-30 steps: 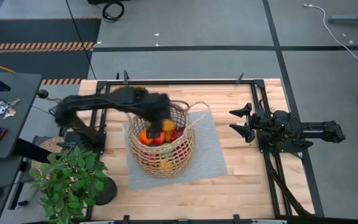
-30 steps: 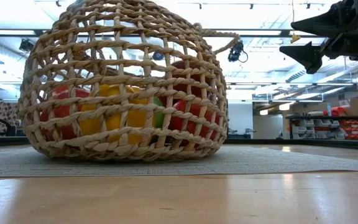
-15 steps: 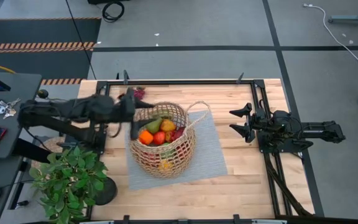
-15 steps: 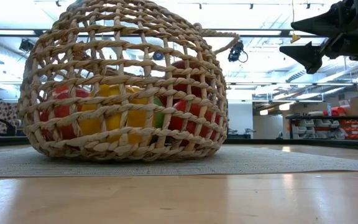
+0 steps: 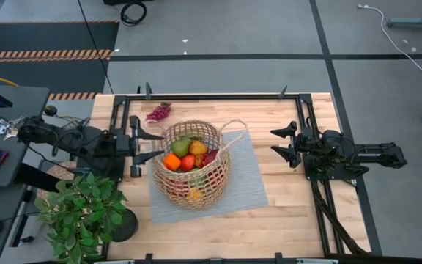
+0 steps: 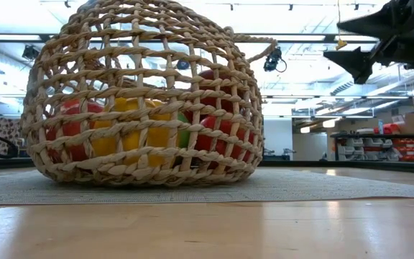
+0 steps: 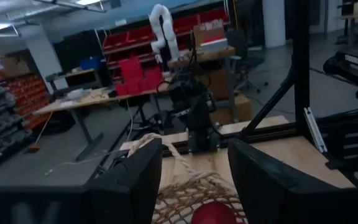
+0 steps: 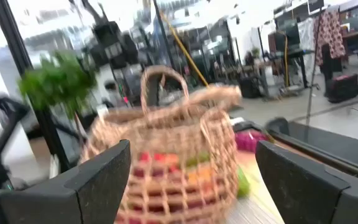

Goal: Build produce basket
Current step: Put the green cucumber into the brown woven basket

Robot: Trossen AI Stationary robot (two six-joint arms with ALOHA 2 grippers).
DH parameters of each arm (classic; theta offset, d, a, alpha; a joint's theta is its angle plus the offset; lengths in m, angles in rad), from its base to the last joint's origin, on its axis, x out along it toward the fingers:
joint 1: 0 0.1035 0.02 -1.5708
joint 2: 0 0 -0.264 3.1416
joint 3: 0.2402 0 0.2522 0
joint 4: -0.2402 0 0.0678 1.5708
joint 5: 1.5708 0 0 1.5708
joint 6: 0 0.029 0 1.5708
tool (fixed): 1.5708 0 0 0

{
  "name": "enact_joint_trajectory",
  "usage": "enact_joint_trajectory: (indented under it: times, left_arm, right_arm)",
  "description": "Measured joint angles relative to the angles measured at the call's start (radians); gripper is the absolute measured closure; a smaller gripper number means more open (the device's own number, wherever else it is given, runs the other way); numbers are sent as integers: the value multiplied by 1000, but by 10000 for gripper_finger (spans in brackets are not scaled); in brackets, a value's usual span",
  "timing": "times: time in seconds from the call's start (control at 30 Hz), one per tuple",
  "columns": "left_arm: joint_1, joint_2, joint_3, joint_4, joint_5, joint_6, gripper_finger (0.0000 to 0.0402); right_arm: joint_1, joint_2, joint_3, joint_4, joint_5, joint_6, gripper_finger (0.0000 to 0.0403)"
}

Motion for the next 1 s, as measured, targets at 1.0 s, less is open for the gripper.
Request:
enact_joint_trajectory:
  times: [1.0]
  left_arm:
    - [-6,-507,-634,374,309,-68,230]
  right_arm:
    - [-199,177,40,86,43,246,55]
